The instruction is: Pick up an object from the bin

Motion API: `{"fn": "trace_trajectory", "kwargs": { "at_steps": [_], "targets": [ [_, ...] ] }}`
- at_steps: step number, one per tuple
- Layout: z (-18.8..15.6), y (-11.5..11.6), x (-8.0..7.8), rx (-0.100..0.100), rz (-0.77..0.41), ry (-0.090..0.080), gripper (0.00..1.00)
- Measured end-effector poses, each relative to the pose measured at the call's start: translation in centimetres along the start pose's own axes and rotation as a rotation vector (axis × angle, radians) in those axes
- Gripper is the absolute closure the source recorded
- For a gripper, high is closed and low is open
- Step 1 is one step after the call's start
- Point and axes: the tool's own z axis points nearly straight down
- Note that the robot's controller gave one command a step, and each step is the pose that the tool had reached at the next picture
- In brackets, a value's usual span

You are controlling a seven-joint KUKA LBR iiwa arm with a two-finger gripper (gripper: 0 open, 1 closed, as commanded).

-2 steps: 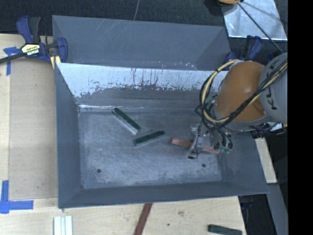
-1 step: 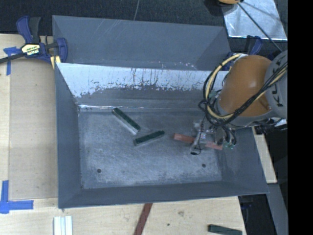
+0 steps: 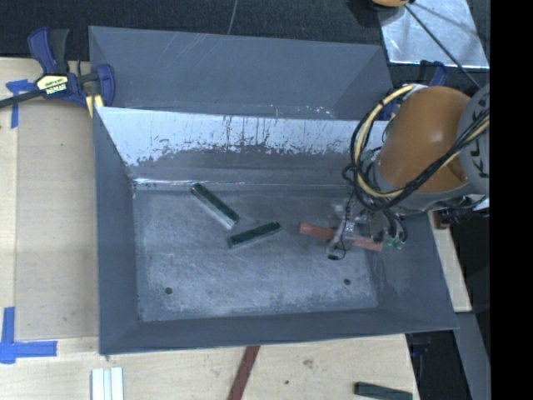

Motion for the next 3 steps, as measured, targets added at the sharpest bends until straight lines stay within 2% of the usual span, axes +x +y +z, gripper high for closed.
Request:
{"fn": "trace_trajectory", "kwargs": {
  "at_steps": [3],
  "targets": [
    [-2.6, 0.0, -0.1, 0.0, -0.001, -0.003, 1.0]
  ]
}}
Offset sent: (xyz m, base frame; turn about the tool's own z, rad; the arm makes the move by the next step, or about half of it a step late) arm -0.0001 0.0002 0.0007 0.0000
